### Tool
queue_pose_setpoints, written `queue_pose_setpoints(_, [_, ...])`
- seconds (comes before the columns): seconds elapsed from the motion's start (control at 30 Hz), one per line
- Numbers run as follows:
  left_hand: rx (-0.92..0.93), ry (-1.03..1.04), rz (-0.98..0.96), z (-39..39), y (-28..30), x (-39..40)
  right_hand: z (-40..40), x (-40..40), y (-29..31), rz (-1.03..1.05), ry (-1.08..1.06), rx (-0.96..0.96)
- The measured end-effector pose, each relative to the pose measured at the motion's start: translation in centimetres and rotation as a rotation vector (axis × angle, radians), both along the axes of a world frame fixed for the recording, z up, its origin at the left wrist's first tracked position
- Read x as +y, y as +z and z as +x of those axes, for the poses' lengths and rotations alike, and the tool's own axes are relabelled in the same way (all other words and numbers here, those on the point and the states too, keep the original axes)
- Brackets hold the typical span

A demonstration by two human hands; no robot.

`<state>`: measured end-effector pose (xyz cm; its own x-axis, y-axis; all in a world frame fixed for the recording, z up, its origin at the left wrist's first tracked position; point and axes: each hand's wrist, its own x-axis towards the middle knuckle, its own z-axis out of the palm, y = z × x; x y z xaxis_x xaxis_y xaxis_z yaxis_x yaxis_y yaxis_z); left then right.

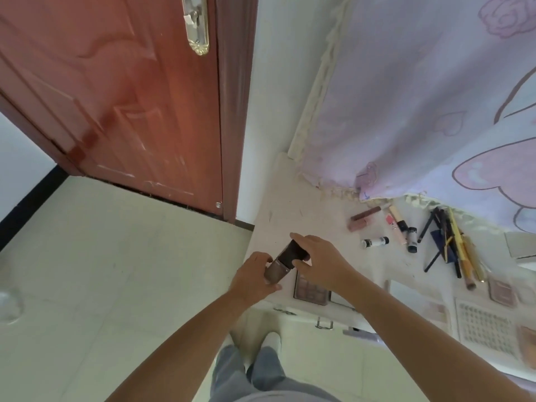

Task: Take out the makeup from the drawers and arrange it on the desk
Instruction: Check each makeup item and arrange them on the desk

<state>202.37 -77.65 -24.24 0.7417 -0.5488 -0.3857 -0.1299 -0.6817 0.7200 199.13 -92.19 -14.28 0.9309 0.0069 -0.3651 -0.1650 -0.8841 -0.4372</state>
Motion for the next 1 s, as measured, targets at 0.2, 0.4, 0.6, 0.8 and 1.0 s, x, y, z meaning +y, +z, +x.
queue_pose_setpoints(0.2, [0.025,-0.192,-0.073,2.4,1.6,0.5,-0.7,0.0,-0.5,0.070,-0.027,-0.051])
queue_pose_setpoints(0.4, [-0.004,-0.121,-0.107,1.7,1.7,-0.4,-1.8,-1.7,-1.3,0.191,-0.020,-0.019])
queue_pose_setpoints(0.6, [-0.037,-0.060,-0.145,1.4,1.4,-0.3,-4.4,-3.8,-4.9,-0.200,-0.051,0.176])
queue_pose_setpoints(0.8, [0.007,0.032,-0.110,0.7,1.1,0.4,-5.8,-3.7,-8.7,-0.381,0.113,0.198])
queue_pose_setpoints(1.0, [0.039,0.050,0.145,-2.3,1.5,2.9,-6.1,-4.3,-9.3,-0.286,0.059,0.122])
